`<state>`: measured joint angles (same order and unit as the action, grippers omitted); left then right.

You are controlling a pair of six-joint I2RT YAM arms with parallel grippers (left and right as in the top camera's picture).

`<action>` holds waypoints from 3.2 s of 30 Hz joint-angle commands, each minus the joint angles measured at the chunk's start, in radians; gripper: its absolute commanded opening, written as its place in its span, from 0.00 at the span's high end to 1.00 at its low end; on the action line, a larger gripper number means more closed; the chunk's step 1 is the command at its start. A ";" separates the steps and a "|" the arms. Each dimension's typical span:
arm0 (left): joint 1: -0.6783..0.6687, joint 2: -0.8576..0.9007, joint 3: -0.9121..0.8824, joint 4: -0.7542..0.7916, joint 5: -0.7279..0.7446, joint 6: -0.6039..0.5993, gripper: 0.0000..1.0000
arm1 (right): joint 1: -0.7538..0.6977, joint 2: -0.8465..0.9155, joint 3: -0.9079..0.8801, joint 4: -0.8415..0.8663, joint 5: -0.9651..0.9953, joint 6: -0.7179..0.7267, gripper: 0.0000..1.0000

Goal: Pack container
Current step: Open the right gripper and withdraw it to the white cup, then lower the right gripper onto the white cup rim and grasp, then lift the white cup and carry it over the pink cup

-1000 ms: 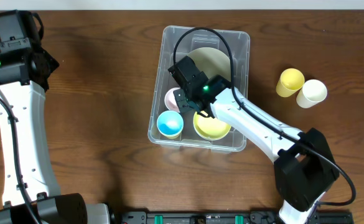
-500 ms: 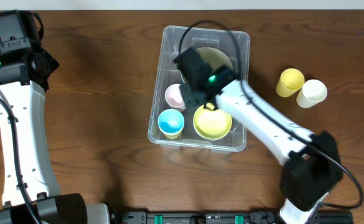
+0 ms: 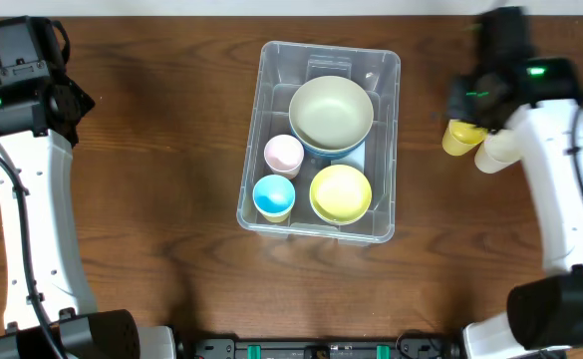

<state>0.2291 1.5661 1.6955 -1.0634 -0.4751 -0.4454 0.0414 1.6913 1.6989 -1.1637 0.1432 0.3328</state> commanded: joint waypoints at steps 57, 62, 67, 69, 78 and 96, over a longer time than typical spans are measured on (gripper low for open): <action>0.003 0.004 0.004 -0.002 -0.014 -0.009 0.02 | -0.442 -0.205 -0.548 0.416 -0.199 -0.031 0.98; 0.003 0.004 0.004 -0.002 -0.014 -0.009 0.02 | -0.399 -0.350 -0.506 0.334 -0.247 -0.032 0.99; 0.003 0.004 0.004 -0.002 -0.015 -0.009 0.02 | -0.242 -0.451 -0.428 0.257 -0.282 -0.040 0.99; 0.003 0.004 0.004 -0.002 -0.015 -0.009 0.02 | -0.145 -0.461 -0.394 0.241 -0.282 -0.042 0.99; 0.003 0.004 0.004 -0.002 -0.015 -0.009 0.02 | 0.295 -0.415 -0.364 0.373 -0.189 -0.041 0.99; 0.003 0.004 0.004 -0.002 -0.014 -0.009 0.02 | 0.633 -0.017 -0.328 0.562 -0.131 -0.034 0.99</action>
<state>0.2291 1.5661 1.6955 -1.0637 -0.4755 -0.4458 0.6712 1.6562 1.3266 -0.6079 -0.0124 0.3023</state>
